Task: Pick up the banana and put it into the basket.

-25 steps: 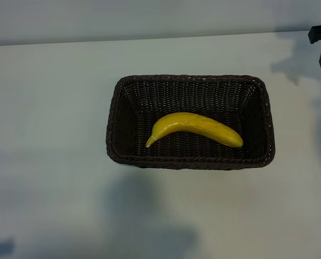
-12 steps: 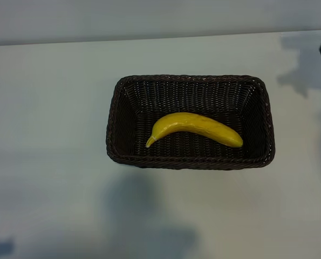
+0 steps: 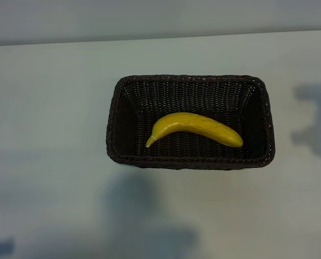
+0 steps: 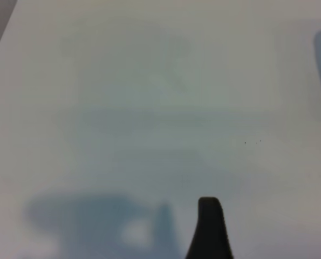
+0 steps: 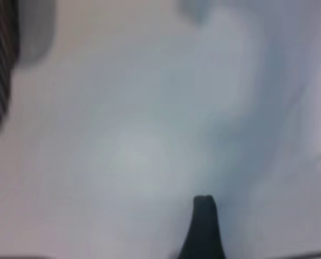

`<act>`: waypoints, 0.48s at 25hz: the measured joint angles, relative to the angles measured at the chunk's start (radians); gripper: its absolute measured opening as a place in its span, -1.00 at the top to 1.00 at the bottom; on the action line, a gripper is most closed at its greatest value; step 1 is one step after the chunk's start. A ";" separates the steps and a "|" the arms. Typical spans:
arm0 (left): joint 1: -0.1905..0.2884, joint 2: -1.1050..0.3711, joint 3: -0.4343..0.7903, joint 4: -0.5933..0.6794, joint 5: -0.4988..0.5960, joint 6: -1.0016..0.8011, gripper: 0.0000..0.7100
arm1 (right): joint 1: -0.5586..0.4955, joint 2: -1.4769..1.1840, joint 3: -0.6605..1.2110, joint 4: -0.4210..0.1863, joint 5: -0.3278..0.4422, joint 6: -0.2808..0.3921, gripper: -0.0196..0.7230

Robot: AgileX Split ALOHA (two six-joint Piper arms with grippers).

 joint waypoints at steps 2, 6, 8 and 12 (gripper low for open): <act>0.000 0.000 0.000 0.000 0.000 0.000 -0.62 | 0.000 -0.083 0.096 0.000 -0.001 0.000 -0.63; 0.000 0.000 0.000 0.000 0.000 0.003 -0.62 | 0.000 -0.240 0.242 -0.001 -0.015 0.007 -0.63; 0.000 0.000 0.000 0.000 0.000 0.003 -0.62 | 0.000 -0.311 0.294 -0.001 -0.036 0.015 -0.63; 0.000 0.000 0.000 0.000 0.000 0.003 -0.62 | 0.000 -0.452 0.376 -0.002 -0.077 0.018 -0.63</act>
